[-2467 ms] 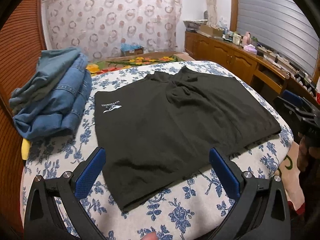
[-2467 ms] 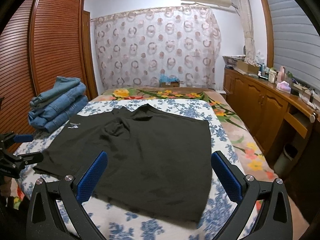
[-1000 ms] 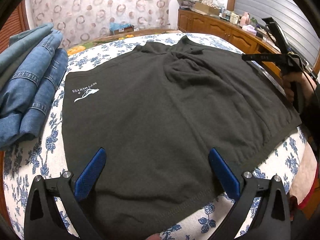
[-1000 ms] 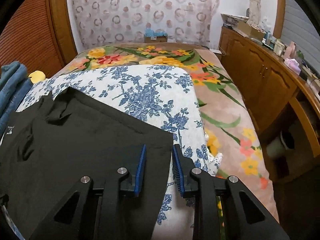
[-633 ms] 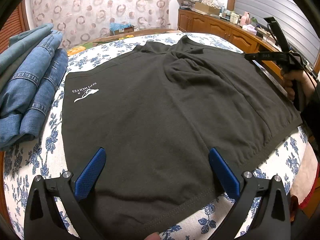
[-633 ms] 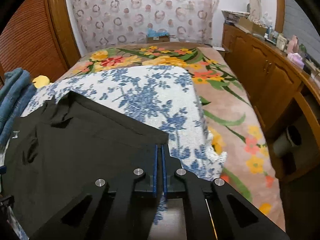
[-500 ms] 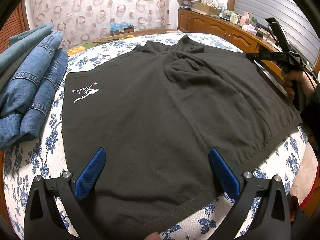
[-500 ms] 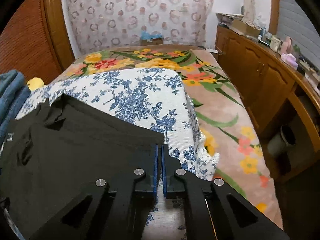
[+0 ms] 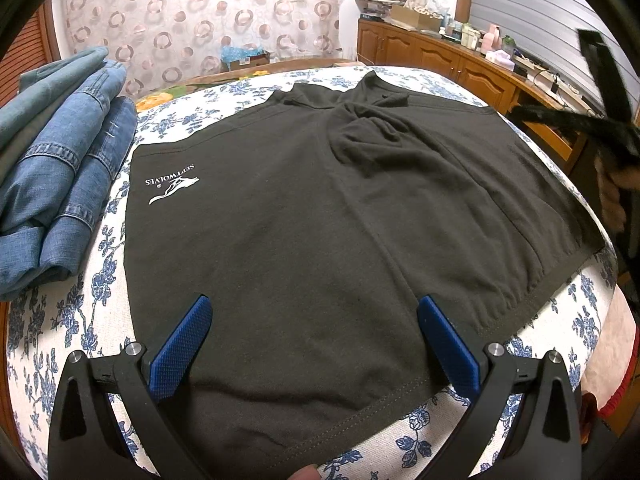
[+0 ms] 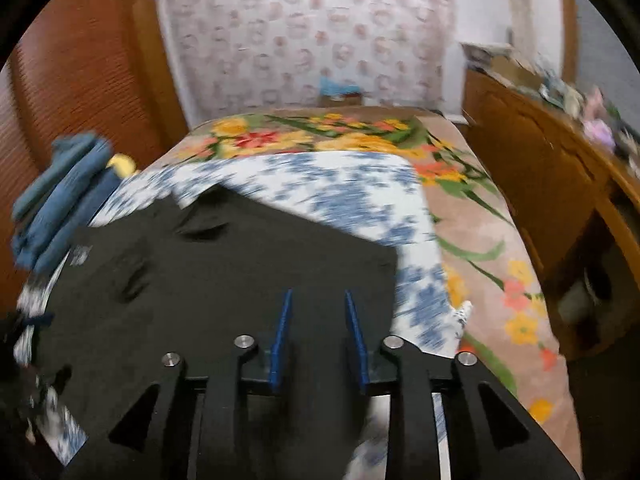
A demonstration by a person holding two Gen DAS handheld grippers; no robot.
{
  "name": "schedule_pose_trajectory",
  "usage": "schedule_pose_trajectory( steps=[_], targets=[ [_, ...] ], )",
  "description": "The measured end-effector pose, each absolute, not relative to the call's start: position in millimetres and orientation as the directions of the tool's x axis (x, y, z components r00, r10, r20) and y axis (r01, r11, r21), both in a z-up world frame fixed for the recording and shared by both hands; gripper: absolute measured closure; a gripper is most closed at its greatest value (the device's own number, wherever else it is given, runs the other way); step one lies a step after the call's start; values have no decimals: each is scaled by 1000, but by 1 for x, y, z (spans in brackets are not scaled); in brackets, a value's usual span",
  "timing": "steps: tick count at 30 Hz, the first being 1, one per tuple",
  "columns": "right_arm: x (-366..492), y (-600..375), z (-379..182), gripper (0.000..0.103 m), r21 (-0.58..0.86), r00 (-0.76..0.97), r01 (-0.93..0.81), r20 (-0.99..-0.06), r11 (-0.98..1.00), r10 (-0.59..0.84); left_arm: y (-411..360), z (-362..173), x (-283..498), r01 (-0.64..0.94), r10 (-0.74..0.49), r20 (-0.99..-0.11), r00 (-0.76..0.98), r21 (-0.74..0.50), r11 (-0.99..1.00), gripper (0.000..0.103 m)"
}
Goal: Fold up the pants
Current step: 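Grasp the edge of the black shorts with the left gripper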
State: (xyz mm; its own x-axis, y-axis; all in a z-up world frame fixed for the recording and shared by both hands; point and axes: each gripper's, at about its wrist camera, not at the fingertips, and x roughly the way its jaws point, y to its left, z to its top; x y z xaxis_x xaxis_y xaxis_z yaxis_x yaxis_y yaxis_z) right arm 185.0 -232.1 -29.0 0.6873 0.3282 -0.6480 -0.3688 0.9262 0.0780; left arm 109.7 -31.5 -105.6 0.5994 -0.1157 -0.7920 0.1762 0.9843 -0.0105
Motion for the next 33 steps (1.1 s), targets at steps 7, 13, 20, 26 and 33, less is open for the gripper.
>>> schedule_pose_trajectory(
  steps=[7, 13, 20, 26, 33],
  targets=[
    [137, -188, -47, 65, 51, 618, -517, -669, 854, 414, -32, -106, 110, 176, -116, -792, 600, -10, 984, 0],
    [117, -168, -59, 64, 11, 602, -549, -689, 836, 404, -32, -106, 109, 177, -116, -792, 599, -10, 984, 0],
    [116, -164, -69, 49, -31, 617, -533, -698, 846, 363, -25, -104, 109, 179, -111, -797, 594, -4, 984, 0],
    [110, -158, -67, 46, -32, 627, -518, -695, 855, 354, 4, -89, 88, 156, -143, -766, 627, -57, 986, 4],
    [108, -154, -66, 45, -29, 630, -511, -693, 859, 351, 44, -91, 61, 97, -144, -766, 626, -107, 990, 27]
  ],
)
